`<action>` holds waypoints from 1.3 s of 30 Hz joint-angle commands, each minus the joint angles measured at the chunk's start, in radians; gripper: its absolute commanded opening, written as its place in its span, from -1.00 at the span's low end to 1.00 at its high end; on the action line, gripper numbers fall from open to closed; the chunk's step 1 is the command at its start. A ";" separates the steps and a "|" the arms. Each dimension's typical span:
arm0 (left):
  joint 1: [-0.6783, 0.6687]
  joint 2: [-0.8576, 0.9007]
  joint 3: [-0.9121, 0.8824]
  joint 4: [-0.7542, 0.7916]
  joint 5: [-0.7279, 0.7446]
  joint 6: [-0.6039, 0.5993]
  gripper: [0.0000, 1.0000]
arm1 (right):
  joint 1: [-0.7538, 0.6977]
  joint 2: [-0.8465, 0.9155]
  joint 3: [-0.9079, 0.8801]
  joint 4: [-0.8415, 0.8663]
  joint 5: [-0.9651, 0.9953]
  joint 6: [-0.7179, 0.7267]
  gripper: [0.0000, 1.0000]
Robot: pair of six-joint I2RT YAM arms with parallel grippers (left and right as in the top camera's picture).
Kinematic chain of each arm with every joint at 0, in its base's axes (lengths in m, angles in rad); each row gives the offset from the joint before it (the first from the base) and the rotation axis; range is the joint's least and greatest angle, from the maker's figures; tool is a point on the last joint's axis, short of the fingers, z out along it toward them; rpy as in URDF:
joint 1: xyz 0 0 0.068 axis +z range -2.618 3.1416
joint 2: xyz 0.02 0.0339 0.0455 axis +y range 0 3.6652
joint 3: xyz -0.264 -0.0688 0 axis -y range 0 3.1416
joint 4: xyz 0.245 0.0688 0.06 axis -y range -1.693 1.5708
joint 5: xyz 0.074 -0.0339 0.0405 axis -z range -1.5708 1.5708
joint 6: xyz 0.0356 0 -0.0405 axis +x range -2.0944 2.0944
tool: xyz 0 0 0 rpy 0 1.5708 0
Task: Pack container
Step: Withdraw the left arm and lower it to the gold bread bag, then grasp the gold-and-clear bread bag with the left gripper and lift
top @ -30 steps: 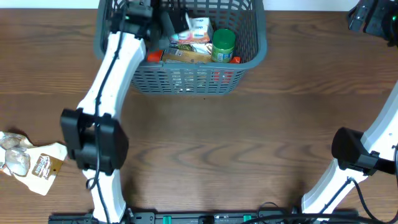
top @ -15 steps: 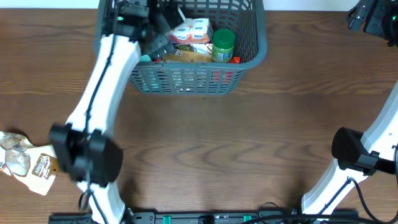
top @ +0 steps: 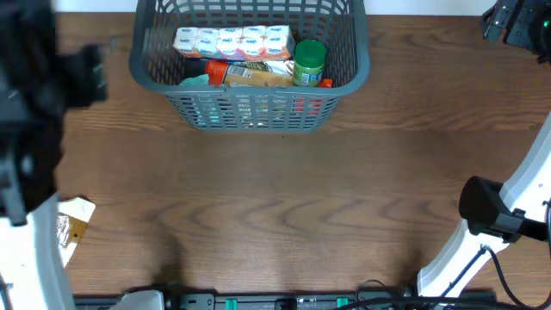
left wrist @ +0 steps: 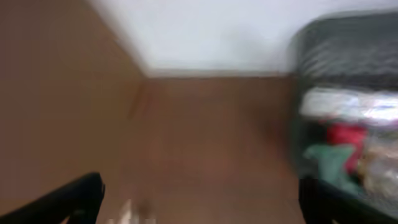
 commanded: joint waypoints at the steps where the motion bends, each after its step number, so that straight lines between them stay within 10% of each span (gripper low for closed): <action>1: 0.131 0.007 -0.018 -0.134 -0.088 -0.414 0.97 | -0.006 0.010 -0.002 0.002 -0.008 -0.013 0.98; 7: 0.394 0.008 -0.126 -0.221 -0.063 -0.541 0.97 | -0.006 0.010 -0.002 0.001 -0.008 -0.013 0.99; 16: 0.635 0.014 -0.526 0.047 0.153 -0.492 0.97 | -0.006 0.010 -0.002 -0.001 -0.007 -0.013 0.98; 39: 0.813 0.406 -0.784 0.443 0.228 -0.193 0.97 | -0.006 0.010 -0.002 -0.018 -0.007 -0.013 0.99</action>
